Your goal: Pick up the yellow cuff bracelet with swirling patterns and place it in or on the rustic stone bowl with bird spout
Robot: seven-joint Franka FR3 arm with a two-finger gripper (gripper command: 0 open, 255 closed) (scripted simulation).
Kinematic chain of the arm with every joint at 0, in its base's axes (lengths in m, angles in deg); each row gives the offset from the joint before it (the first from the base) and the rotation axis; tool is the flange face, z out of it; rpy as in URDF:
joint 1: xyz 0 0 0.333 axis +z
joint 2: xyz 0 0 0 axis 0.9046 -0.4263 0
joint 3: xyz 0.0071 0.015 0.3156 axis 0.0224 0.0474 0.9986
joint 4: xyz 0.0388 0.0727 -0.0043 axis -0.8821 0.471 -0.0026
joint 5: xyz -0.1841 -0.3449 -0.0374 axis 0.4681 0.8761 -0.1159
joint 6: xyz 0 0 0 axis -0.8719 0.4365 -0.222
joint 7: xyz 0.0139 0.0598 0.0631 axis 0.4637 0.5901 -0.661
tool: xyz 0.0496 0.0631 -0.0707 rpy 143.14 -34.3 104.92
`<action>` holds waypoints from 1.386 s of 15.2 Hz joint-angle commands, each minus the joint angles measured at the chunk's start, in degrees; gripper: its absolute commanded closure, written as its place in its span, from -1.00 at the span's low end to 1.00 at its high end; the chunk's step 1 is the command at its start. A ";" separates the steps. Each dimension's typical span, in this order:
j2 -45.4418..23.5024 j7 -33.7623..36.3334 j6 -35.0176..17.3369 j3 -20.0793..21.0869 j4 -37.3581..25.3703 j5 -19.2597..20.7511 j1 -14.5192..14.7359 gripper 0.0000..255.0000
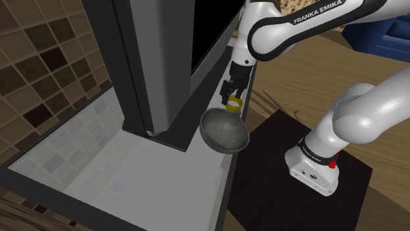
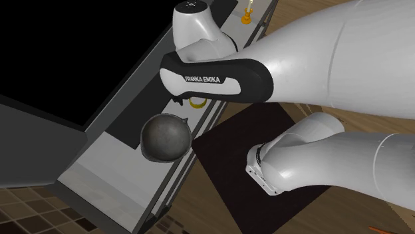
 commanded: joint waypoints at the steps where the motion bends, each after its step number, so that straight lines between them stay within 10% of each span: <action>1: -0.47 -0.12 -0.77 0.07 0.26 -0.10 0.03 -1.00; 7: -0.47 -0.11 -0.75 0.07 0.26 -0.10 0.03 -1.00; 8: -0.47 -0.11 -0.75 0.07 0.26 -0.10 0.03 1.00; 21: 1.68 0.51 2.94 -0.23 -1.34 0.45 -0.15 1.00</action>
